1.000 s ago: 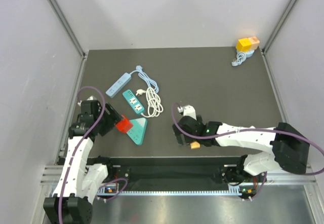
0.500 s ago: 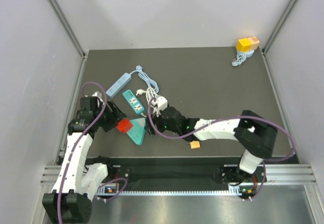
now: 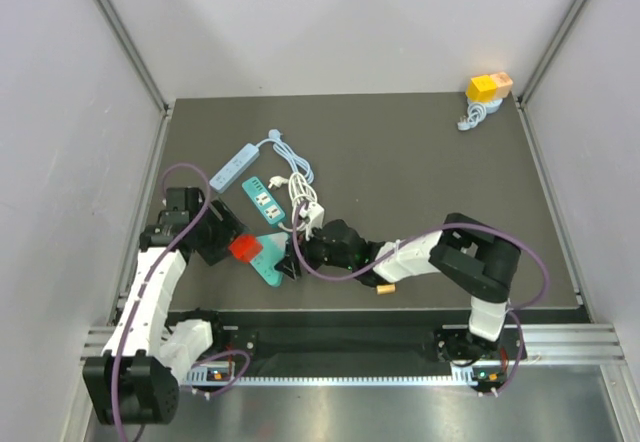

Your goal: Pull the plug off the socket

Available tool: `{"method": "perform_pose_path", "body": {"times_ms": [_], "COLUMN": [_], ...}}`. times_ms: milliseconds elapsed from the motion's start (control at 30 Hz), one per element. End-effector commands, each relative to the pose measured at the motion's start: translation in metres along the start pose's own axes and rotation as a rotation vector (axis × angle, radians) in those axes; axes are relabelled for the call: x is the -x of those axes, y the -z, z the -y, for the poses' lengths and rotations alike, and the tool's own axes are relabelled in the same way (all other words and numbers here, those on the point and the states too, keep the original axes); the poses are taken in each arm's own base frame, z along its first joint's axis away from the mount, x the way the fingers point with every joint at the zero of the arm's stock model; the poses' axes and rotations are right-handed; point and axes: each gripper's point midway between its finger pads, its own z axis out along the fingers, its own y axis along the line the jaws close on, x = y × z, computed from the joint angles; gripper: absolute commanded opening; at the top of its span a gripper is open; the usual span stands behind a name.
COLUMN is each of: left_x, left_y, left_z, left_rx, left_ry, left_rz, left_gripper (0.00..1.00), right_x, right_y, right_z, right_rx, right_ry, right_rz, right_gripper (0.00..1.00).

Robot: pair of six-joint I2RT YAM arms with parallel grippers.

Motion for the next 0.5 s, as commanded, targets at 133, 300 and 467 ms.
{"method": "perform_pose_path", "body": {"times_ms": [133, 300, 467], "left_x": [-0.011, -0.017, -0.021], "left_y": [-0.015, -0.021, -0.024], "left_z": [0.006, 0.004, -0.003], "left_rx": [0.040, 0.127, 0.236], "left_ry": [0.042, 0.022, 0.023], "left_rz": [-0.044, -0.015, -0.023], "left_gripper": [0.77, 0.77, 0.77], "right_x": [0.014, 0.007, 0.006], "right_y": [-0.014, -0.016, -0.028], "right_z": [0.001, 0.011, 0.014], "right_rx": [0.091, 0.086, 0.136], "right_ry": [-0.158, -0.211, -0.302], "right_rz": [0.050, 0.030, 0.017], "right_gripper": [0.68, 0.68, 0.68]}}
